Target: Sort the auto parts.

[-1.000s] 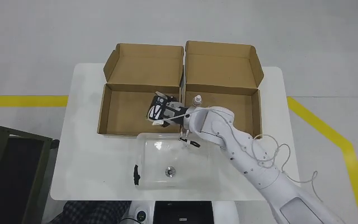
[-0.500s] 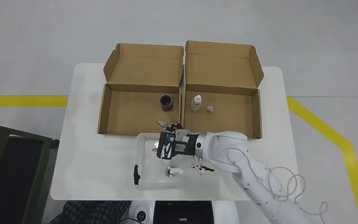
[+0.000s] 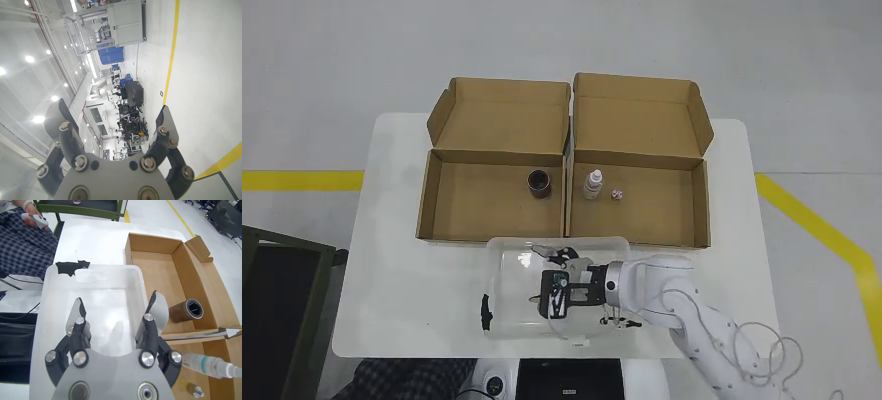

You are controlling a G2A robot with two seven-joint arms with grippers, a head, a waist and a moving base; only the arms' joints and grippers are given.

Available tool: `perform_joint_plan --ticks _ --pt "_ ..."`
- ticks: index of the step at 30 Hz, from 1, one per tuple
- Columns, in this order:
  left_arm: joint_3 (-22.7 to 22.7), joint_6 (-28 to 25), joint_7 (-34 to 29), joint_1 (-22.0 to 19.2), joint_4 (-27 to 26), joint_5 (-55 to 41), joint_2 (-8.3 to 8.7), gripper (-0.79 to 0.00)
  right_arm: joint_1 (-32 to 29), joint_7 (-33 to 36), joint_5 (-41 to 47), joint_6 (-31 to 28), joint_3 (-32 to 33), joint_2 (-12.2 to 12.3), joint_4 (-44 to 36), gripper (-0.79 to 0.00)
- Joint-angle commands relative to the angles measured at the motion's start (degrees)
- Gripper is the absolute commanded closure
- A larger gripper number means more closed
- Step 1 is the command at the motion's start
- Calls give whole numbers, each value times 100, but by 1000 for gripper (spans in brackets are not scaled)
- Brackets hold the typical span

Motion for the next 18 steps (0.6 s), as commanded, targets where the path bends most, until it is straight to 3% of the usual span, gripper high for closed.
perform_joint_plan --ticks 1,18 --pt "0 0 0 0 0 0 0 -785 -20 -10 -4 -57 0 17 27 -594" --pt "0 0 0 0 0 0 0 -785 134 174 54 -338 -239 78 521 -622"
